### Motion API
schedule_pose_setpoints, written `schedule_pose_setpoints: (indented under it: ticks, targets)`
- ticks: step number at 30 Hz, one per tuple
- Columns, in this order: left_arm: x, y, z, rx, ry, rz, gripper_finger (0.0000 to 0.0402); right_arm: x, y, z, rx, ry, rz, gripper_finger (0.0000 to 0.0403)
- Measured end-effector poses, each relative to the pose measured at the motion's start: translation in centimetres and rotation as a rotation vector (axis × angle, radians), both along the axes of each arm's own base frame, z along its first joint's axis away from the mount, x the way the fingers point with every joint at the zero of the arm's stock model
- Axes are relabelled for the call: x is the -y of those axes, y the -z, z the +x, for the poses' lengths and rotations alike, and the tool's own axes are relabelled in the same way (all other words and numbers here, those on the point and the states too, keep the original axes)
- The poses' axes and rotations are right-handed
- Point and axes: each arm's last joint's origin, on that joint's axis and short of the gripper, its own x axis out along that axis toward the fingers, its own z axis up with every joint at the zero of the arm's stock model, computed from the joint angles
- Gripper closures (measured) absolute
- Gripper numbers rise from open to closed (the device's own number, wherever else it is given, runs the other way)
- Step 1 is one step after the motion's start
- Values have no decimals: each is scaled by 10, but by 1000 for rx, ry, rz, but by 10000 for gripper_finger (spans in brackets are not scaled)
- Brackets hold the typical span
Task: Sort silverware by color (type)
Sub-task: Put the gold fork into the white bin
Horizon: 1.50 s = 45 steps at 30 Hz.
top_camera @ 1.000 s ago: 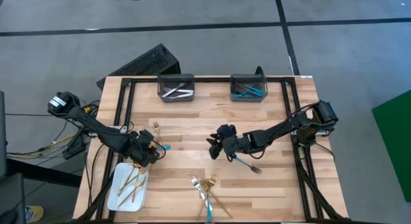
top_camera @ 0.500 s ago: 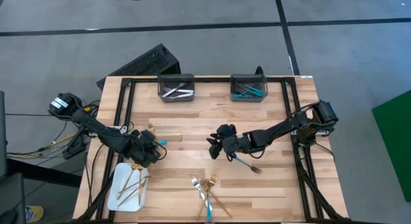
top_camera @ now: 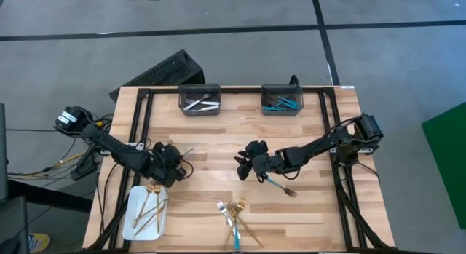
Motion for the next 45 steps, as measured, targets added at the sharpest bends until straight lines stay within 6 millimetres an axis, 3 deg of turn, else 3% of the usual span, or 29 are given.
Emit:
schedule_pose_setpoints:
  ticks: [13,19,24,29,35,40,45]
  targets:
    - [15,-49,29,-65,240,149,400,0,0,0,0,0,1,239]
    - [18,-72,29,-120,245,172,401,0,0,0,1,1,0,239]
    - [22,-79,35,-25,222,208,401,1,0,0,1,3,0,240]
    - [19,-61,47,58,267,214,397,1,0,0,1,3,0,240]
    - [8,-29,61,103,366,92,388,-8,0,-1,0,-21,0,240]
    - [3,-15,68,68,391,81,380,-13,0,-3,-3,-38,-1,239]
    - [3,-11,69,31,415,103,342,-13,0,-3,-3,-38,-1,239]
